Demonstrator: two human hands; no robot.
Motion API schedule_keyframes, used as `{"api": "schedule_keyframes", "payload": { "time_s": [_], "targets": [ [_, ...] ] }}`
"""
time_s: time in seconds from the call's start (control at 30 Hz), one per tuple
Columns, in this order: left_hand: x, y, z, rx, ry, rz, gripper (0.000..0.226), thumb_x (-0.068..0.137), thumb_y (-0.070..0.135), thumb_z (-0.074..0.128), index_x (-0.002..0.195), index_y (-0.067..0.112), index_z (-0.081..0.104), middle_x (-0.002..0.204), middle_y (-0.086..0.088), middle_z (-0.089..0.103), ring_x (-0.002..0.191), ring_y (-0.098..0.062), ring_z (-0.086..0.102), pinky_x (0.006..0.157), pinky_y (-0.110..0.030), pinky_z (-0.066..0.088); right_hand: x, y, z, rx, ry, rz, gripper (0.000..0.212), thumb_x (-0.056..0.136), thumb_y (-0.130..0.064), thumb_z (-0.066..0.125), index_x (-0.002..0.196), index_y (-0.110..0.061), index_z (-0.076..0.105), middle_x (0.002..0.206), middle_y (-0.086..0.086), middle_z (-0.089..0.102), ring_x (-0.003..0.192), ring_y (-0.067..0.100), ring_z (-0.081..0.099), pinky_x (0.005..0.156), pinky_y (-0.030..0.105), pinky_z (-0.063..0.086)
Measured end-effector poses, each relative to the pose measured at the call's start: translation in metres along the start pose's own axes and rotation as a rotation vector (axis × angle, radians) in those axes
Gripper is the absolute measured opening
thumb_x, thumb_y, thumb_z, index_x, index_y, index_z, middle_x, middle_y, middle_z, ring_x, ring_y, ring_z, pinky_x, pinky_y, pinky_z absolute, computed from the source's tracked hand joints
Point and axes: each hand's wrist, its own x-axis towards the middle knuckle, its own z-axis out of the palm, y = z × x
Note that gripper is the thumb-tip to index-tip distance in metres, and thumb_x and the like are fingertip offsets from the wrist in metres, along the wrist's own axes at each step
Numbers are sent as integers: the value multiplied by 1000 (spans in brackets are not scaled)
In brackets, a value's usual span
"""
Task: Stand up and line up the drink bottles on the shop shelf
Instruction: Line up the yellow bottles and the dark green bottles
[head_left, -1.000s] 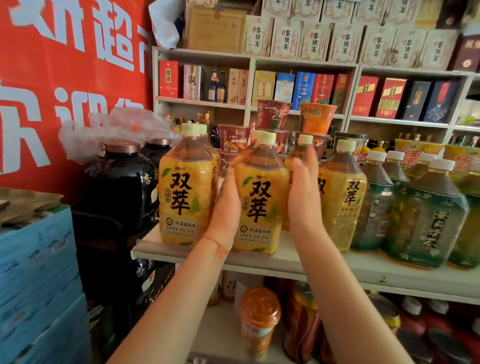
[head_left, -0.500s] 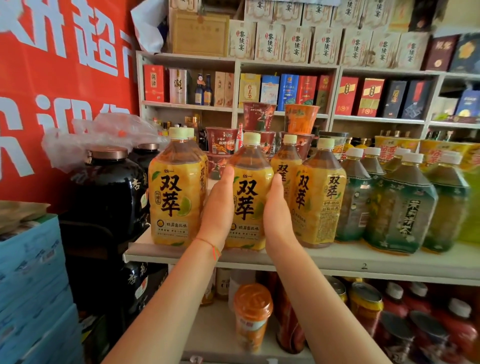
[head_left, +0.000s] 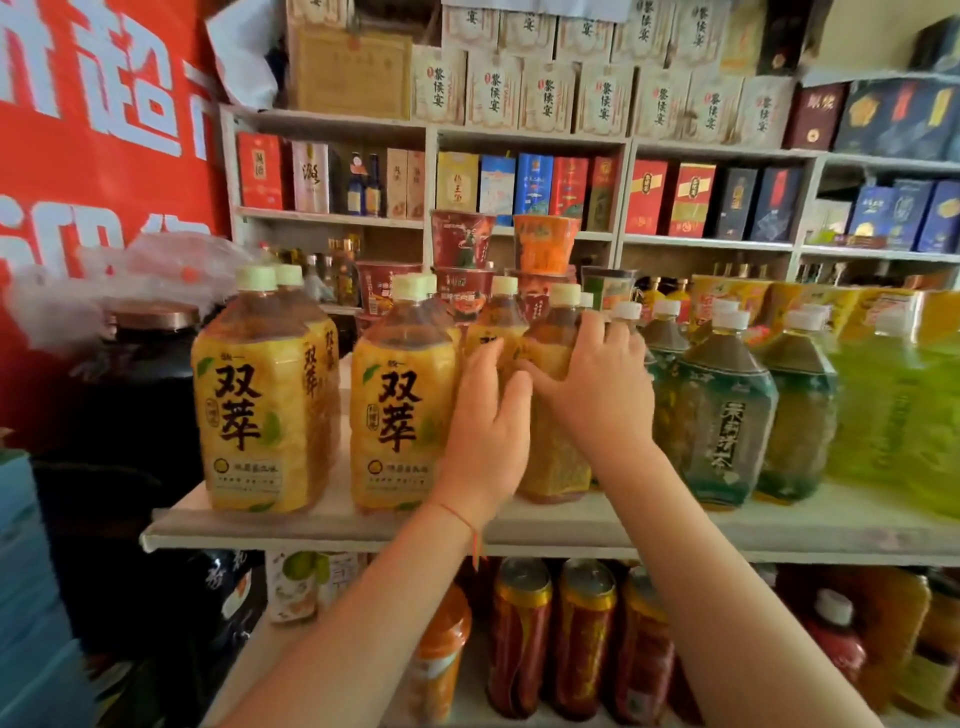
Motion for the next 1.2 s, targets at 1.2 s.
{"api": "schedule_keyframes", "payload": {
  "time_s": [1.2],
  "targets": [
    [85,-40,33,405,11,-104,92,93,23,68,159,30,5,162,-10,29,145,-27,35,115,-47,37,18,98,-30,865,-311,-254,90,67,-66,77,144,-29,47,122,-8,68,111,13,66,86,43,60]
  ]
}}
